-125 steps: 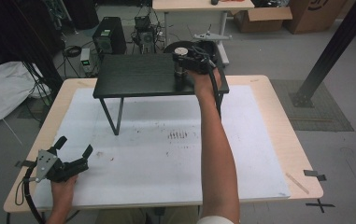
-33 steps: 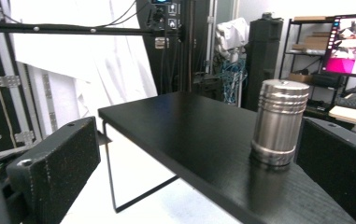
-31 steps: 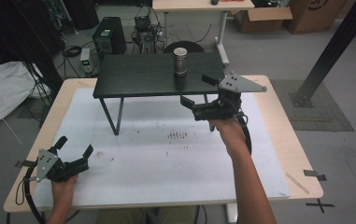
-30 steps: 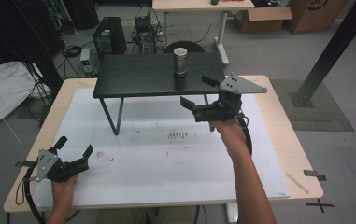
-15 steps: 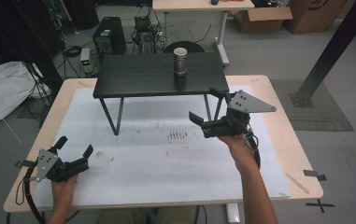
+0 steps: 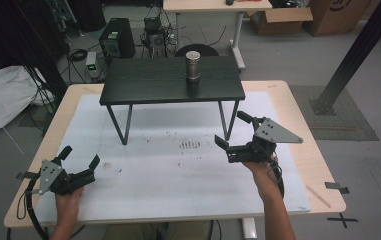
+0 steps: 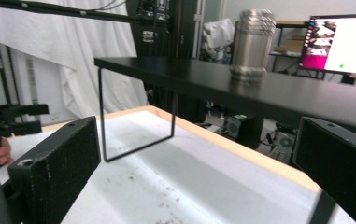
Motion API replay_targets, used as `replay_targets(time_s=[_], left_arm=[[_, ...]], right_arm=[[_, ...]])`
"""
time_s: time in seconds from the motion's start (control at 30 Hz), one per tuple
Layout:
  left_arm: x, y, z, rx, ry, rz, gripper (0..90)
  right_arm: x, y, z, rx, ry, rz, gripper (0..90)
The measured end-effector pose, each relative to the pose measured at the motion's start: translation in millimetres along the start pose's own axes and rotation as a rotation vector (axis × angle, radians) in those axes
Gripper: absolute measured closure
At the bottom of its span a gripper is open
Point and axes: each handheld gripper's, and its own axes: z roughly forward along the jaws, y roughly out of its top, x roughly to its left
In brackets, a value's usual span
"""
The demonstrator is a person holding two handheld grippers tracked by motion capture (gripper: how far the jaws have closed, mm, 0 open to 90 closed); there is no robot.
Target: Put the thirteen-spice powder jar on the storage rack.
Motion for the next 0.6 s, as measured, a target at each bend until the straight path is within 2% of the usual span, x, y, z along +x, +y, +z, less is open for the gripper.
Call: replay_targets(time_s=[0.37, 0.6], left_arm=[[-0.1, 0.1, 0.1, 0.001, 0.000, 0.001, 0.3], [0.0, 0.0, -0.1, 0.000, 0.000, 0.001, 0.3]], right_arm=[[-6.5, -34.2, -23.1, -0.038, -0.090, 0.041, 0.4], [-8.2, -52.5, -30.7, -0.034, -0.138, 0.051, 0.4]])
